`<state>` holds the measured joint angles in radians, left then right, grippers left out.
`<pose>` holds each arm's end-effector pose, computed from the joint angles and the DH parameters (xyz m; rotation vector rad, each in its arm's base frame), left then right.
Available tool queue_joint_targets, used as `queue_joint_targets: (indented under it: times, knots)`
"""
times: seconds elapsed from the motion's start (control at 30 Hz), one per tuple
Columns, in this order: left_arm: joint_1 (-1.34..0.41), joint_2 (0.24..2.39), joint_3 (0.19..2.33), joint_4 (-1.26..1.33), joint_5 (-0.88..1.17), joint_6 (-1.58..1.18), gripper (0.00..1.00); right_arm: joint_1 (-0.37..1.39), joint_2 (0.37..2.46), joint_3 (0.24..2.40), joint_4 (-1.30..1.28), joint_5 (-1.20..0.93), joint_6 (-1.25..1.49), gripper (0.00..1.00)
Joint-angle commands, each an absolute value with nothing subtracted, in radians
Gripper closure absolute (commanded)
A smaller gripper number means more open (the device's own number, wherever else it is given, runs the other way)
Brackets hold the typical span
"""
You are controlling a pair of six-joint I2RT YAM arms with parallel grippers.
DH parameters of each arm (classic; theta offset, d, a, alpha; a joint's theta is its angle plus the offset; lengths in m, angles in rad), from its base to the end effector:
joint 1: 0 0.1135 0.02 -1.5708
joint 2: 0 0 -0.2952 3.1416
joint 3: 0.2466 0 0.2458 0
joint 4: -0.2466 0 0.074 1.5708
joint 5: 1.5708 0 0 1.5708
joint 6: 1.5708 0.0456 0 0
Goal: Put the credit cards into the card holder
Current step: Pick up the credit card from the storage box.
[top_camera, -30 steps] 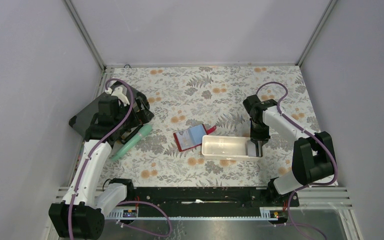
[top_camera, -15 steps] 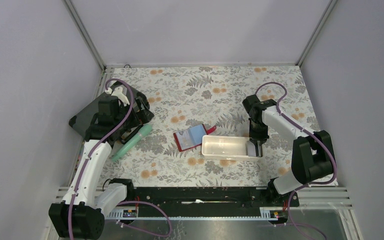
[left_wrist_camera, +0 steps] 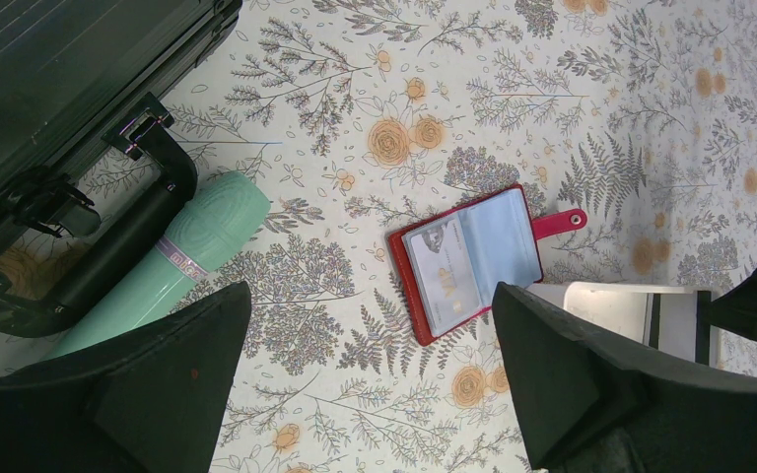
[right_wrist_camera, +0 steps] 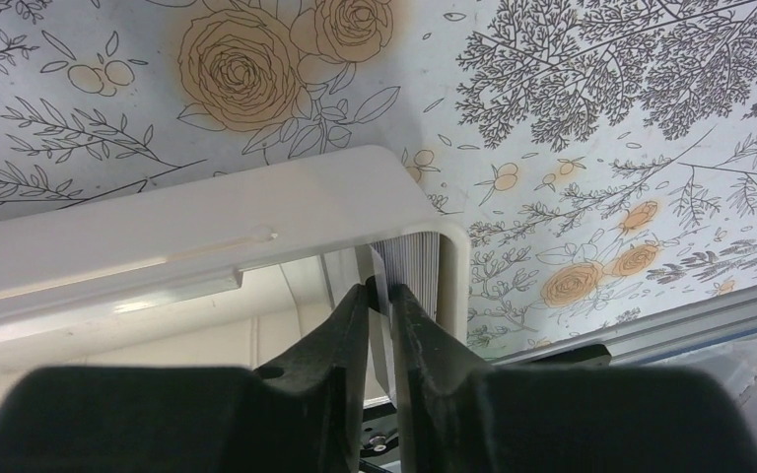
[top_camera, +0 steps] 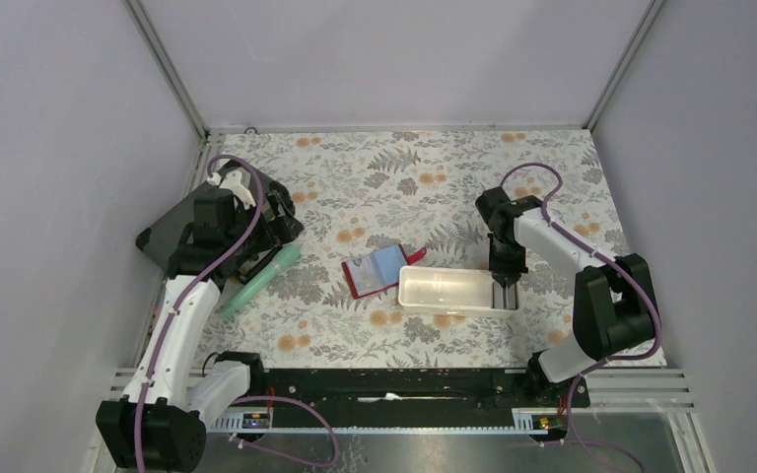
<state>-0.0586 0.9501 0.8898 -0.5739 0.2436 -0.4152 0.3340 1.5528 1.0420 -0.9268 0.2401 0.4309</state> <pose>0.1842 -0.0218 0.3291 -0.2596 2.2194 -0.5301 0.2564 0.0775 0.2272 0.1648 2.9137 -0.2540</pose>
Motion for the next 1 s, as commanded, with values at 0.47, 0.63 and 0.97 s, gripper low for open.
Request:
queue_joint_targets:
  times: [0.47, 0.63, 0.97]
  knots:
    - [-0.053, 0.93, 0.882, -0.528, 0.242, -0.408, 0.01, 0.336, 1.483, 1.099, -0.98, 0.192, 0.416, 1.0]
    - [-0.053, 0.924, 0.872, -0.518, 0.253, -0.401, 0.01, 0.336, 1.442, 1.14, -1.005, 0.17, 0.398, 1.0]
    - [-0.135, 0.827, 0.721, -0.28, 0.479, -0.551, 0.03, 0.336, 1.297, 1.238, -0.963, -0.02, 0.36, 1.0]
